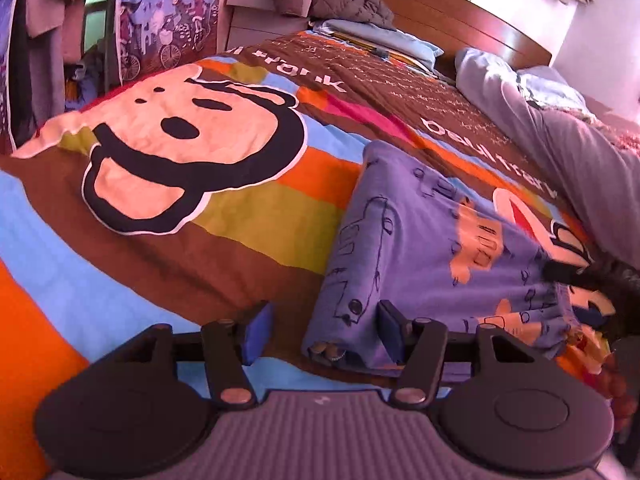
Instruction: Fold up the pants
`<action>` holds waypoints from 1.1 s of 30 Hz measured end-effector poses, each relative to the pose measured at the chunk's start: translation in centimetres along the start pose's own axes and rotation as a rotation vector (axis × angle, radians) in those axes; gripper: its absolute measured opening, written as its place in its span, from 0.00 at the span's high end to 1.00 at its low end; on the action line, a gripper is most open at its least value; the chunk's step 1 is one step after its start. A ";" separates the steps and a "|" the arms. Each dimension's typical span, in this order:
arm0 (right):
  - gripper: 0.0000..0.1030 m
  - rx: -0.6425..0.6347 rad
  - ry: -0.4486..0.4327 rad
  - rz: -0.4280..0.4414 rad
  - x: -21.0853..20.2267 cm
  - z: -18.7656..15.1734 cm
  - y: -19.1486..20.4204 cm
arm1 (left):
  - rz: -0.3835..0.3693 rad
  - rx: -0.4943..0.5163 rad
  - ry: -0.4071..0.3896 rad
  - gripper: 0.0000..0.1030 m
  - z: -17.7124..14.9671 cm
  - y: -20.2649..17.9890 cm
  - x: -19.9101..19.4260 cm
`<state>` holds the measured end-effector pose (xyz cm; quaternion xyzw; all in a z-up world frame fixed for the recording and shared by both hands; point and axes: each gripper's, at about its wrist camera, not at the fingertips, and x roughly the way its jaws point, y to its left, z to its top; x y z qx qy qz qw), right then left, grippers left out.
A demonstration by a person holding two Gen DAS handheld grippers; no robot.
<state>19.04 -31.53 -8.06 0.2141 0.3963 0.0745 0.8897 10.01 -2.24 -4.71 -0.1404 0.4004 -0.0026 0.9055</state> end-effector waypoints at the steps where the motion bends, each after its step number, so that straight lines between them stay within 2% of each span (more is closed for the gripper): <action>1: 0.02 -0.016 0.001 0.024 -0.4 0.0 0.3 | -0.005 -0.005 0.003 0.38 0.1 0.0 0.0; 4: 0.01 -0.072 -0.051 0.110 -2.1 -0.4 1.5 | -0.022 -0.040 0.011 0.32 0.3 0.2 -0.6; 6: 0.01 -0.107 -0.070 0.121 -3.0 -0.9 2.3 | 0.001 -0.027 0.038 0.10 0.7 -0.2 -1.1; 8: 0.01 -0.137 -0.061 0.108 -3.6 -1.3 2.8 | 0.088 0.030 0.048 0.01 1.0 -1.6 -1.4; 10: 0.01 -0.158 -0.001 0.077 -2.9 -1.5 3.2 | 0.158 0.116 0.042 0.00 1.0 -3.2 -1.7; 12: 0.01 -0.180 0.097 0.035 -1.8 -1.8 3.1 | 0.207 0.212 0.077 0.01 0.6 -4.3 -1.0; 14: 0.01 -0.198 0.133 0.016 -1.1 -2.0 3.5 | 0.234 0.259 0.081 0.01 -0.3 -4.6 -0.4; 17: 0.01 -0.221 0.134 0.018 -1.3 -2.3 3.8 | 0.204 0.207 0.034 0.00 -1.1 -3.8 -0.9; 21: 0.01 -0.216 0.130 0.020 -1.5 -2.7 3.6 | 0.139 0.101 0.065 0.00 -0.6 -2.0 -0.8; 33: 0.01 -0.200 0.123 0.030 -1.5 -2.6 3.2 | 0.131 0.103 0.042 0.00 -1.0 -1.8 -0.9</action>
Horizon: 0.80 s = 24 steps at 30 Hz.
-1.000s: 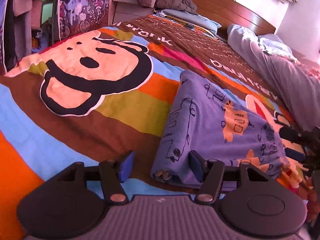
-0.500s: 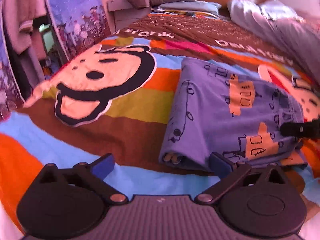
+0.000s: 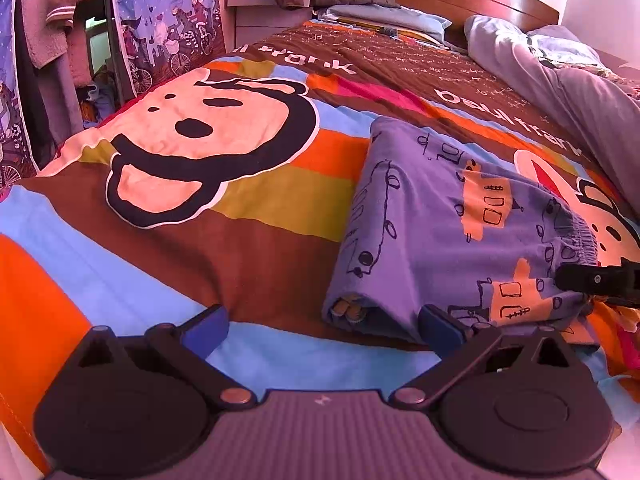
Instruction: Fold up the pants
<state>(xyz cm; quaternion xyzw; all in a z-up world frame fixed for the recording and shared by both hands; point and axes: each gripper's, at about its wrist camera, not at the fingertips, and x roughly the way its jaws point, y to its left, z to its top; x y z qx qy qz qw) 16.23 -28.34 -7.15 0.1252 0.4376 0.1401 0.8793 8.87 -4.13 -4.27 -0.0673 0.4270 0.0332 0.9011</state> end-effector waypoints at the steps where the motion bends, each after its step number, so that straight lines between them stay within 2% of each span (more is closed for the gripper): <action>1: 0.01 -0.001 0.000 -0.001 0.0 0.0 0.0 | 0.000 0.000 -0.001 0.01 0.0 0.0 0.0; 7: 0.01 -0.001 -0.003 0.000 -0.1 -0.1 0.0 | -0.008 0.000 -0.007 0.01 0.0 0.1 0.0; 12: 0.01 0.007 -0.034 0.128 -0.5 -0.1 -0.1 | -0.038 0.012 0.014 0.00 0.2 0.3 0.2; 18: 0.01 0.021 -0.036 0.141 -0.7 0.1 0.1 | -0.046 0.014 0.012 0.01 0.1 0.4 0.1; 20: 0.01 0.027 -0.045 0.136 -0.9 0.1 0.1 | -0.056 0.075 0.054 0.01 0.4 0.4 0.0; 22: 0.01 0.041 -0.091 0.134 -1.6 0.1 0.0 | -0.050 0.209 0.122 0.01 1.5 0.6 -0.2; 23: 0.01 0.054 -0.132 0.132 -2.2 0.1 -0.1 | -0.020 0.257 0.112 0.01 1.9 0.8 -0.7; 24: 0.01 0.068 -0.165 0.133 -2.7 0.2 -0.2 | 0.026 0.292 0.068 0.00 2.4 1.3 -1.5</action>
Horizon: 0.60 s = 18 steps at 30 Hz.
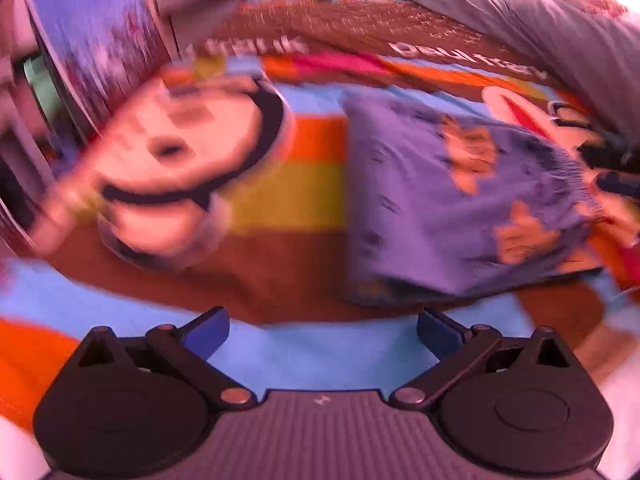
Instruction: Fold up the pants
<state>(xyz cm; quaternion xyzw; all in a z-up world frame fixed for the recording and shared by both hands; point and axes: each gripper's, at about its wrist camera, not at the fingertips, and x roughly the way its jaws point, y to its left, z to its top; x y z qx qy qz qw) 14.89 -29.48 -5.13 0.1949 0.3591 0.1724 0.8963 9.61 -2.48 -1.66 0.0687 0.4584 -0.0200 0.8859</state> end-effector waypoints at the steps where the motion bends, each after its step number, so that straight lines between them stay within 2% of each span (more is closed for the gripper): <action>1: 0.01 0.014 -0.032 0.009 -0.5 0.2 0.0 | 0.034 0.008 -0.045 0.00 0.3 0.7 -0.8; 3: 0.01 0.027 -0.081 0.036 -0.8 0.8 -0.1 | 0.046 -0.029 -0.104 0.00 1.1 2.2 -2.0; 7: 0.01 -0.019 -0.156 0.021 0.2 1.8 0.0 | -0.038 -0.212 -0.099 0.00 3.1 4.3 -2.0; 10: 0.01 -0.012 -0.089 -0.048 1.9 2.4 -0.6 | -0.145 -0.356 -0.088 0.00 3.7 5.6 -0.8; 12: 0.01 0.018 -0.026 -0.100 2.8 2.4 -1.2 | -0.207 -0.408 -0.077 0.00 4.1 5.8 0.5; 15: 0.01 0.055 0.008 -0.059 3.2 2.0 -2.0 | -0.218 -0.397 -0.081 0.00 4.8 5.0 2.4; 18: 0.01 0.047 -0.006 -0.015 3.3 1.8 -2.1 | -0.267 -0.309 -0.076 0.00 5.7 4.0 4.1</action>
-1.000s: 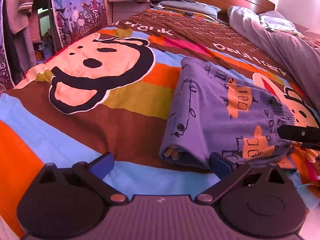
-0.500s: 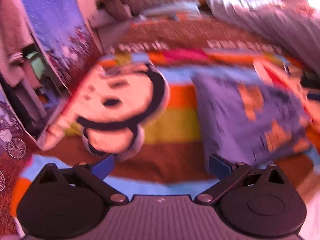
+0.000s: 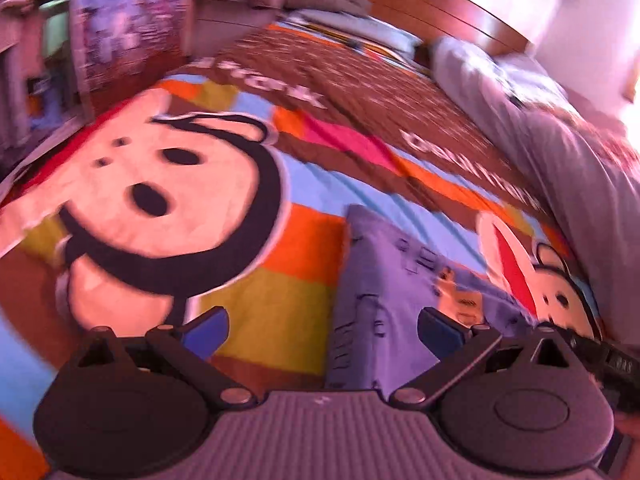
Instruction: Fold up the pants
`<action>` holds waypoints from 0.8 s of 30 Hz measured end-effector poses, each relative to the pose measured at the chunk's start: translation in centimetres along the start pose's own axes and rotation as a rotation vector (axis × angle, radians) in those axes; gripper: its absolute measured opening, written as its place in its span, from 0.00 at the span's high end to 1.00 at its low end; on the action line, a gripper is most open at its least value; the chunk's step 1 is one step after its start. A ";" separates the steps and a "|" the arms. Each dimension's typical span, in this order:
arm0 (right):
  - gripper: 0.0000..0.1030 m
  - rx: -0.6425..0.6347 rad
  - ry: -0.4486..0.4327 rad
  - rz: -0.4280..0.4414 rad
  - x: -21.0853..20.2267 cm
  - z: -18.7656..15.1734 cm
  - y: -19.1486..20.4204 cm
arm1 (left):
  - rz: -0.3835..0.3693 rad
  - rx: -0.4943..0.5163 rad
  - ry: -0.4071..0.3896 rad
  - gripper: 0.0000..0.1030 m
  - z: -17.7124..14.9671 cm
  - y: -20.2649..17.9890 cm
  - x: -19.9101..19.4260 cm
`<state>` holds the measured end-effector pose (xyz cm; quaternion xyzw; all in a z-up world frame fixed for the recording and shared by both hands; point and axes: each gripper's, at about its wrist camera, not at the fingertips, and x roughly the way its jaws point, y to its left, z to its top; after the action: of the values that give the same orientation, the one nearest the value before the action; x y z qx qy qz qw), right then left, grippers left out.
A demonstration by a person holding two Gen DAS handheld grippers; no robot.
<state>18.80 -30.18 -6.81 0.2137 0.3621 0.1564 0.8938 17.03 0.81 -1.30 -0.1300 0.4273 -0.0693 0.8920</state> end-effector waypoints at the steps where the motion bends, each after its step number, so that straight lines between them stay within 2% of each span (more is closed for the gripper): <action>1: 0.01 0.001 0.006 0.014 0.1 0.0 -0.1 | -0.019 0.034 0.022 0.00 0.0 -0.2 0.6; 3: 0.01 0.010 0.030 0.044 0.8 0.0 -0.4 | -0.073 0.082 0.075 0.00 -0.2 -0.3 2.1; 6: 0.01 0.045 0.082 0.101 1.9 0.0 -1.0 | -0.143 0.093 0.121 0.01 -1.5 0.2 3.4; 9: 0.01 0.077 0.103 0.164 2.3 0.0 -1.4 | -0.202 0.098 0.071 0.01 -2.7 0.9 2.9; 12: 0.01 0.100 0.110 0.195 2.4 -0.1 -1.7 | -0.257 0.058 0.027 0.01 -3.4 1.4 2.3; 16: 0.01 0.120 0.108 0.221 2.3 -0.3 -1.9 | -0.259 0.107 -0.013 0.05 -3.8 0.5 1.8; 19: 0.02 0.125 0.099 0.223 2.2 -0.4 -1.9 | -0.258 0.174 -0.004 0.16 -4.0 -0.6 1.7; 21: 0.16 0.130 0.088 0.198 2.2 -0.5 -2.0 | -0.253 0.192 0.019 0.24 -4.0 -0.9 2.2; 22: 0.19 0.136 0.085 0.186 2.2 -0.5 -2.0 | -0.250 0.187 0.020 0.26 -4.0 -0.9 2.2; 24: 0.34 0.156 0.080 0.169 2.2 -0.6 -2.4 | -0.255 0.150 0.013 0.35 -3.9 -0.3 2.3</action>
<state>20.18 -31.18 -9.63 0.3058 0.3892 0.2111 0.8429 15.37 -0.69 -5.26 -0.1160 0.4069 -0.2148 0.8803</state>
